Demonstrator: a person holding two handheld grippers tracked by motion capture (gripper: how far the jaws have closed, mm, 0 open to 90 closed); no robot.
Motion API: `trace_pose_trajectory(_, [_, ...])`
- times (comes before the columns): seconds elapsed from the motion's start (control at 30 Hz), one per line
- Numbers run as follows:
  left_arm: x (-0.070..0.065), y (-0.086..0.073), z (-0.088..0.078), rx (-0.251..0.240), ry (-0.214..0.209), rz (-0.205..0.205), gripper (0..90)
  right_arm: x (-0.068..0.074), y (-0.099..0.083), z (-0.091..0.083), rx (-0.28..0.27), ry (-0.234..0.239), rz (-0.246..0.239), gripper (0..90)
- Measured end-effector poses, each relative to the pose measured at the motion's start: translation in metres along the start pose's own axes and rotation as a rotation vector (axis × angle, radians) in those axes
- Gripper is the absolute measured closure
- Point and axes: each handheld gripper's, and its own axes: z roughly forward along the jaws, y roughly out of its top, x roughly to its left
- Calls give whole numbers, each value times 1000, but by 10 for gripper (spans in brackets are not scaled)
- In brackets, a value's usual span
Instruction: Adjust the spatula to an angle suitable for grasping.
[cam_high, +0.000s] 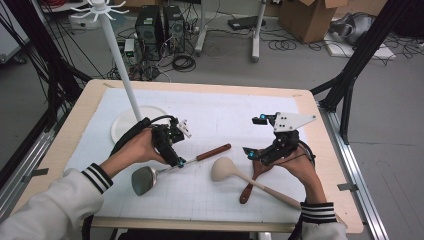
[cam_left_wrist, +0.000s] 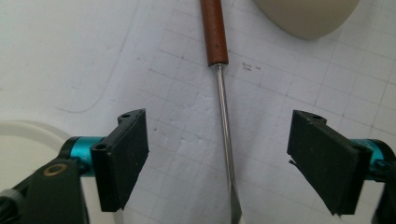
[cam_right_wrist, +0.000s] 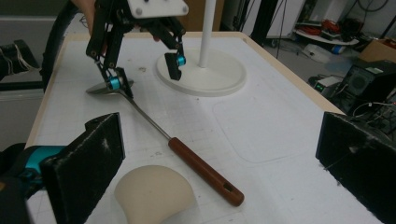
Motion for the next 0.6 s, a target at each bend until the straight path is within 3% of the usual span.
trace_pose_trajectory(0.13, [-1, 6, 11, 56, 7, -11, 230, -1, -4, -4, -18, -5, 17, 2])
trace_pose_trajectory(0.37, [0, 14, 25, 108, -23, -36, 320, -1, -9, -9, -29, -11, 29, 3])
trace_pose_trajectory(0.6, [-3, 22, 35, 163, -13, -48, 402, -1, -11, -10, -21, -4, 35, 3])
